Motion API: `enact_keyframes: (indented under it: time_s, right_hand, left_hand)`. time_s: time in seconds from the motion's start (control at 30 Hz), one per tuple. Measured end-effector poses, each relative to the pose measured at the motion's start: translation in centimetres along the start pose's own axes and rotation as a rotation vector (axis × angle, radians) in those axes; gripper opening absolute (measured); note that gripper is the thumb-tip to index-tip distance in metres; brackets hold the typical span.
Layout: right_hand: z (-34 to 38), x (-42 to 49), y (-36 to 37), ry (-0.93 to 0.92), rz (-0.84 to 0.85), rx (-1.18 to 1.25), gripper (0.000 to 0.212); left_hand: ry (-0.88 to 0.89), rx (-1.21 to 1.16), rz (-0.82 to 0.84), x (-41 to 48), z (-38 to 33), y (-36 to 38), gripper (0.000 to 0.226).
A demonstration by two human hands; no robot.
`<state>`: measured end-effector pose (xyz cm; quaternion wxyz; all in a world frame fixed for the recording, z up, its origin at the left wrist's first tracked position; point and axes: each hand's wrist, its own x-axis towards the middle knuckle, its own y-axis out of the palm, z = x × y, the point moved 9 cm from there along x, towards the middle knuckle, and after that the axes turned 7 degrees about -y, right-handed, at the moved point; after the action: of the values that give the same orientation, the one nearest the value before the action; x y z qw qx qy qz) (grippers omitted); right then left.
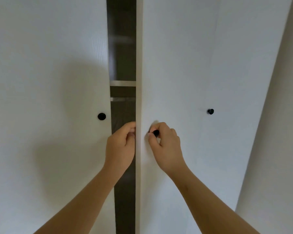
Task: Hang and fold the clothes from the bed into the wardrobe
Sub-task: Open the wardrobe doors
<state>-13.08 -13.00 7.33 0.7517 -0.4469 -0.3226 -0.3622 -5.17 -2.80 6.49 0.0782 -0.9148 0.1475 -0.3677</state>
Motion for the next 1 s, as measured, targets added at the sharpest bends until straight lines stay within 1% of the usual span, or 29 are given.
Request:
enact_keyframes:
  time_s: [0.1, 0.17, 0.27, 0.4, 0.5, 0.6, 0.7, 0.8, 0.9, 1.0]
  right_hand:
    - [-0.5, -2.1, -3.5, 0.037, -0.009, 0.048, 0.022]
    - [-1.2, -3.5, -6.0, 0.069, -0.023, 0.075, 0.024]
    - [-2.9, -5.6, -9.8, 0.123, -0.058, 0.109, 0.019]
    - [-5.5, -7.8, -15.2, 0.203, -0.114, 0.099, 0.021]
    - [-7.5, -9.1, -19.2, 0.278, -0.155, 0.150, 0.013]
    - [-9.5, -10.5, -22.8, 0.367, -0.235, 0.276, 0.023]
    - [-11.2, -11.2, -25.6, 0.443, -0.294, 0.330, 0.036]
    - [-12.3, -11.5, -27.8, 0.504, -0.304, 0.356, 0.042]
    - [-13.0, -11.9, -29.1, 0.557, -0.284, 0.330, 0.037]
    - [-13.5, -12.8, -29.9, 0.628, -0.321, 0.302, 0.024]
  left_hand:
    - [-0.001, -0.108, 0.028, -2.6, -2.7, 1.5, 0.034]
    - [0.001, -0.156, 0.050, -4.2, -4.3, 2.9, 0.036]
    - [0.034, -0.189, 0.102, -6.6, -6.9, 6.0, 0.042]
    - [0.083, -0.220, 0.168, -9.1, -10.3, 10.4, 0.051]
    - [0.117, -0.221, 0.255, -10.8, -12.6, 14.3, 0.048]
    - [0.109, -0.229, 0.309, -12.1, -14.2, 18.6, 0.040]
    - [0.074, -0.230, 0.331, -13.3, -15.5, 22.4, 0.041]
    - [0.068, -0.204, 0.356, -13.9, -16.7, 25.2, 0.043]
    - [0.075, -0.181, 0.383, -14.0, -17.5, 26.7, 0.044]
    - [0.052, -0.177, 0.453, -14.1, -17.7, 27.6, 0.041]
